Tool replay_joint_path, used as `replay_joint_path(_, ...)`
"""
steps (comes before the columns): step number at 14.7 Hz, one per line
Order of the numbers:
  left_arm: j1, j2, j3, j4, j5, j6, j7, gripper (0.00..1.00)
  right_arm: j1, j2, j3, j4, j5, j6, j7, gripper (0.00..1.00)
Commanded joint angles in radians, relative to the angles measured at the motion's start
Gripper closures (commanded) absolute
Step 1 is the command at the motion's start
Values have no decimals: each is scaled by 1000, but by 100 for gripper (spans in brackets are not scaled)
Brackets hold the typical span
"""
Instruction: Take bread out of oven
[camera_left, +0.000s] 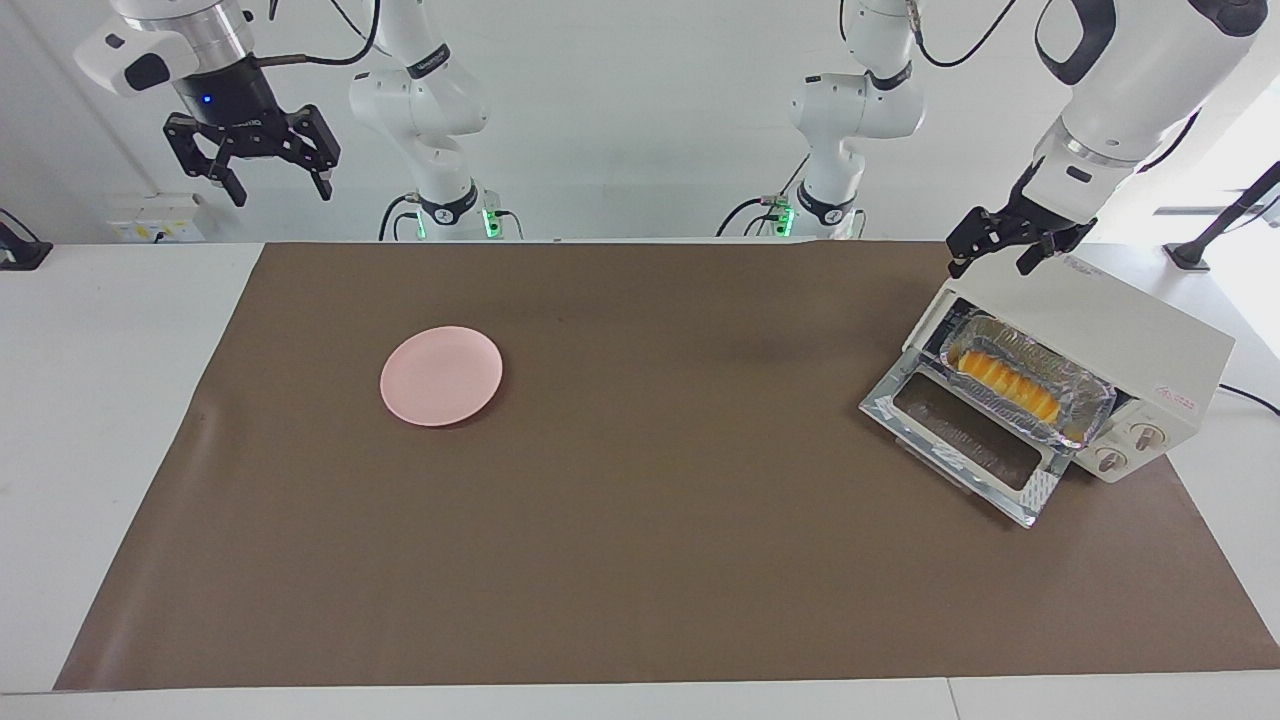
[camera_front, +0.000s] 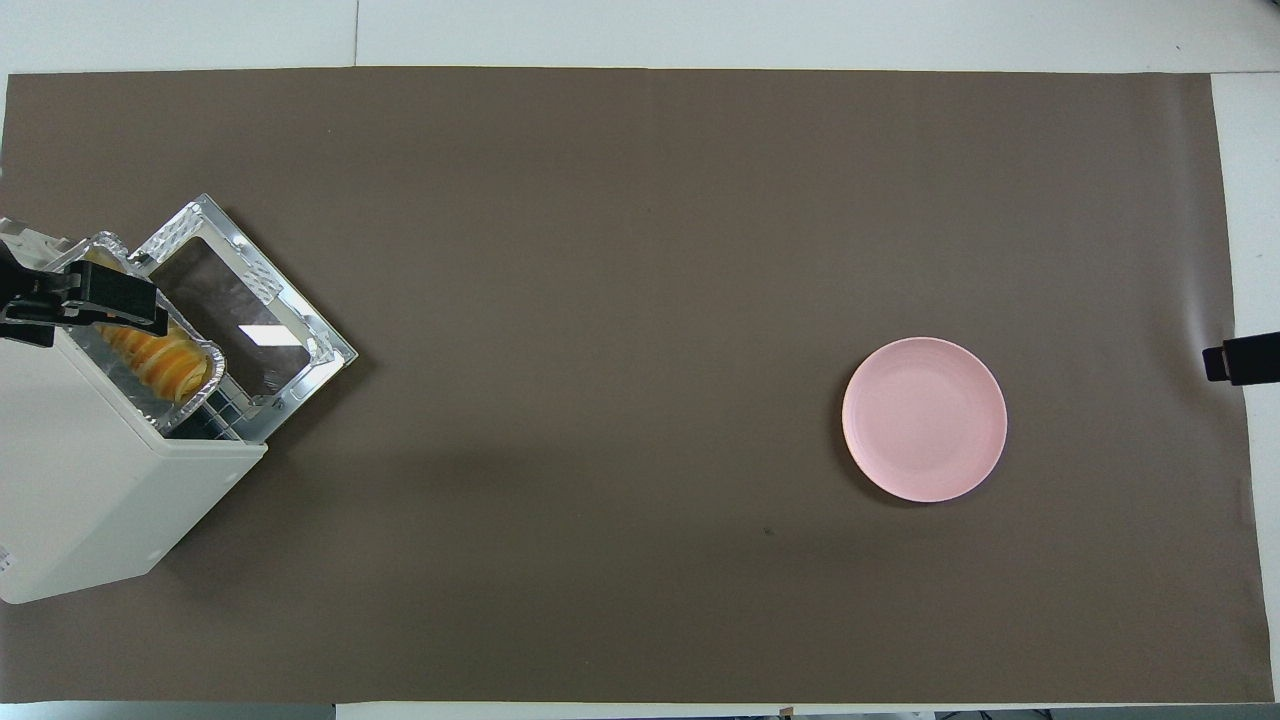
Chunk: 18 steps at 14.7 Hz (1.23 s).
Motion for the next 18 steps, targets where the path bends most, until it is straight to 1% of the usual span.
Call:
replay_joint_path(1,-6,-22,5,-30,11,26,-7,0,-14,-22,8,-21,-1,-9,-18,0)
replay_joint_path(3,-5,-23,5,-30,10,32,-4,0,-14,-22,8,-21,-1,-9,-18,0)
replay_joint_path(5,-5,-32,6,-63,10,58,-4,0,-14,-22,8,-21,-1,-9,-16,0)
replay_joint_path(7,-6,-39,8,-77,10,123,-18,0,-14,-22,8,-21,-1,-9,-18,0)
replay_joint_path(8,-3,-39,6,-79,10,144,-59,0,-14,-22,8,-21,-1,-9,-18,0)
replay_joint_path(9,-2,-26,6,-76,8,158,-154,0,-14,-22,8,-21,-1,-9,-18,0)
replay_joint_path(11,-2,33,6,-79,10,209,-353,0,-14,-36,8,-21,-1,-9,-18,0)
replay_joint_path(14,35,82,9,-140,10,313,-516,0,-14,-44,8,-21,-1,-21,-18,0)
replay_joint_path(16,46,150,15,-143,11,386,-698,0,-14,-44,8,-21,-1,-42,-18,0)
replay_joint_path(17,70,177,15,-151,11,432,-778,0,-14,-44,8,-21,-1,-55,-18,0)
replay_joint_path(18,75,190,15,-174,11,469,-806,0,-14,-53,8,-21,-1,-67,-18,0)
